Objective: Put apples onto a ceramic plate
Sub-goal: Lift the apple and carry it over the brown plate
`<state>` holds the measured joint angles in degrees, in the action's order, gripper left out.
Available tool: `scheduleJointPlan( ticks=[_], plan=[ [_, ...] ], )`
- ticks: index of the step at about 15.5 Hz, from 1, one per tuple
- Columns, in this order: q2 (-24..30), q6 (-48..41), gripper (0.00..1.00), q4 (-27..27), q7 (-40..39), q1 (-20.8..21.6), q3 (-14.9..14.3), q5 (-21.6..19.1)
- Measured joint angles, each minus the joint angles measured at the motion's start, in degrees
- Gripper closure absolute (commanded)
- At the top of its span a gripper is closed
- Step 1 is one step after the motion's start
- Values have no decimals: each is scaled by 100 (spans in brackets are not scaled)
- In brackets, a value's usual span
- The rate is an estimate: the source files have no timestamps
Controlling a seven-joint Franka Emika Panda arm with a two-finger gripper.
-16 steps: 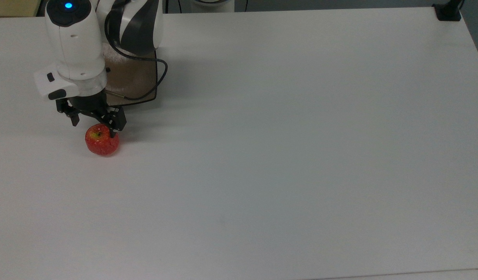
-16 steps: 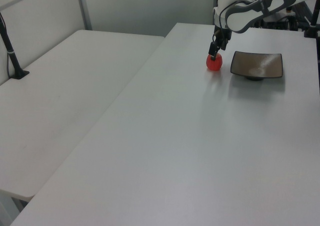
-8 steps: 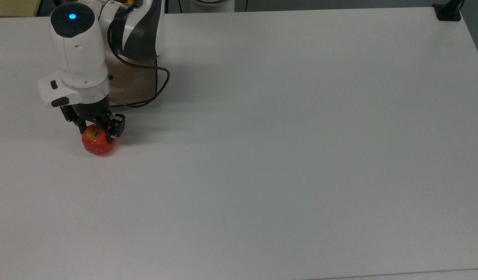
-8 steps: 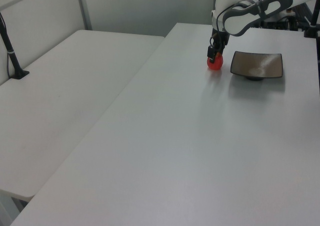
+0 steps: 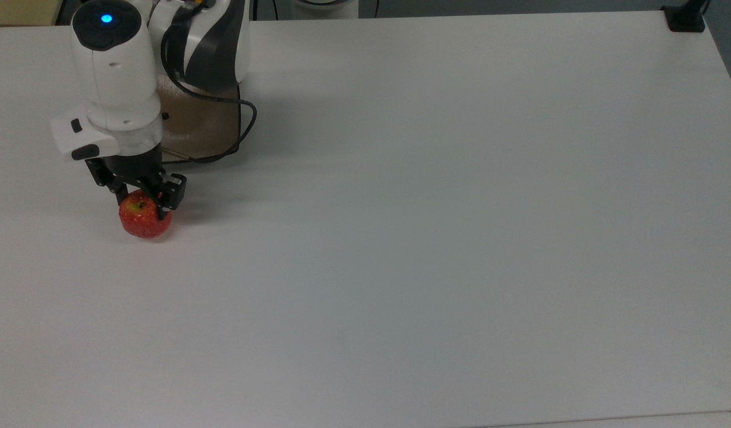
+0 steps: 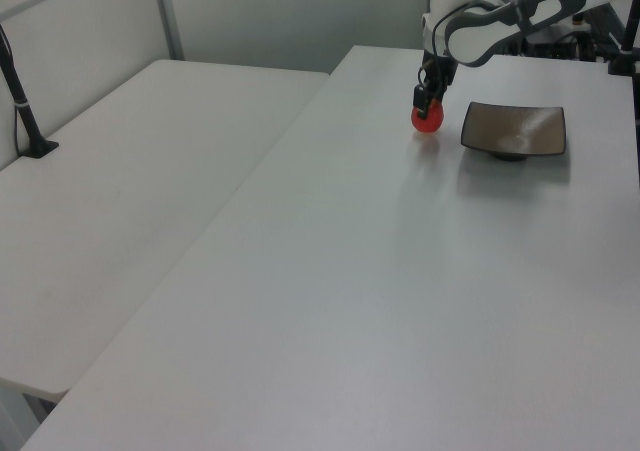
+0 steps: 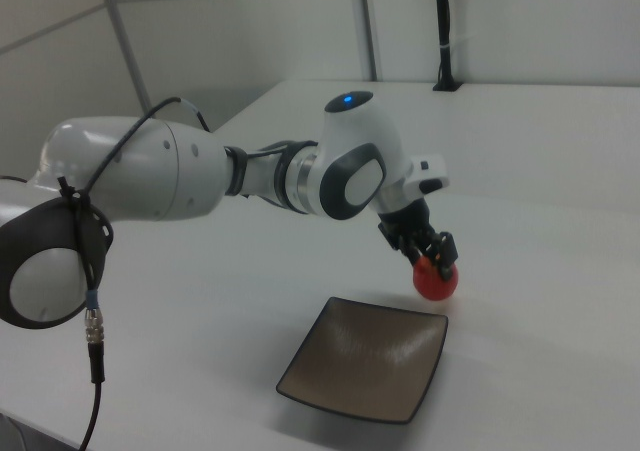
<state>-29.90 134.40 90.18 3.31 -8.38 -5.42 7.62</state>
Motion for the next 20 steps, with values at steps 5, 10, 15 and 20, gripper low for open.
scheduleJointPlan(
  ticks=[5, 10, 15, 20],
  plan=[
    [729, -18, 57, 242, 16, -47, 0, 0],
    [1737, -704, 57, 1024, -462, -31, 2, 11],
    [2284, -1277, 57, 1728, -1245, -21, 11, 11],
    [2285, -1281, 32, 2463, -1414, -18, 12, 11]
  ],
)
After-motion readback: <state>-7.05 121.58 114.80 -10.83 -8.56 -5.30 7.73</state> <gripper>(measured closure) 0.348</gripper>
